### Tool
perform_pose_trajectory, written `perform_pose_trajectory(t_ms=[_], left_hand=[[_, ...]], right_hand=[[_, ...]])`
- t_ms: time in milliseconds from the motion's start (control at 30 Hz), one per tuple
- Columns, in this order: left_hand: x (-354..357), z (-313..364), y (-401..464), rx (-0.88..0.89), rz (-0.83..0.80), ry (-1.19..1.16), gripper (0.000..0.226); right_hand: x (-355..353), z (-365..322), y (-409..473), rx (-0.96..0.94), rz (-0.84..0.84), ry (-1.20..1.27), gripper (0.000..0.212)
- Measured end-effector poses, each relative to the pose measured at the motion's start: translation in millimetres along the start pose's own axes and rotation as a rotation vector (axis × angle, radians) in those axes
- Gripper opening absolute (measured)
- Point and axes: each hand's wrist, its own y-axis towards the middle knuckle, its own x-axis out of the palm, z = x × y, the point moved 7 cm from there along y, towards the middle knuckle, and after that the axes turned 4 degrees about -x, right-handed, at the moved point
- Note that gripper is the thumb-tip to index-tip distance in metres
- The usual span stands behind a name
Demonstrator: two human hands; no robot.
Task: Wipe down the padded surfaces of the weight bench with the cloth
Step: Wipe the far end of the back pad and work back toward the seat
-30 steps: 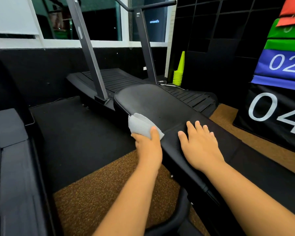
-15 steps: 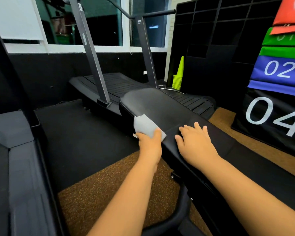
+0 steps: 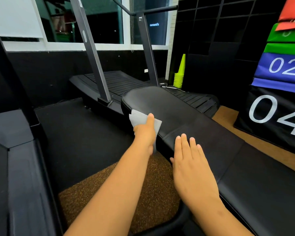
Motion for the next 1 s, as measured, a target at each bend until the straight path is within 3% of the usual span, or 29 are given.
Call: perform_pose_trajectory(t_ms=[200,400,567,700,767,867,933,1000], left_hand=[[-5.1,-1.3,-4.7,0.063,0.082,-0.039,0.121],[8.6,-31.0,-32.7,0.109,0.017,-0.071,0.082],[7.1,-15.0,0.4,0.014,0.057,-0.085,0.125],[7.8,-30.0,13.1,0.005,0.049,-0.066,0.127],[8.5,-36.6,-16.9,-0.012,0.005,-0.011,0.116],[12.5,-47.4,-47.7,0.006,-0.08,0.042,0.058],[13.9,-48.2,-49.6,-0.004,-0.094,0.068,0.053],[12.2,-33.0,-40.6,0.014,-0.062,0.046,0.07]], right_hand=[[4.6,-0.2,-0.4,0.009,0.005,-0.001,0.061],[4.6,-0.4,0.7,0.014,0.021,-0.022,0.062],[4.0,-0.6,-0.3,0.012,0.004,-0.044,0.061],[0.8,-0.7,0.3,0.026,0.013,-0.029,0.062],[0.2,-1.4,0.8,0.024,0.007,-0.039,0.061],[-1.7,-1.4,0.2,0.027,0.003,-0.054,0.059],[-2.3,-1.6,0.2,0.023,0.002,-0.063,0.058],[-2.5,-1.0,0.5,0.024,0.005,-0.046,0.06]])
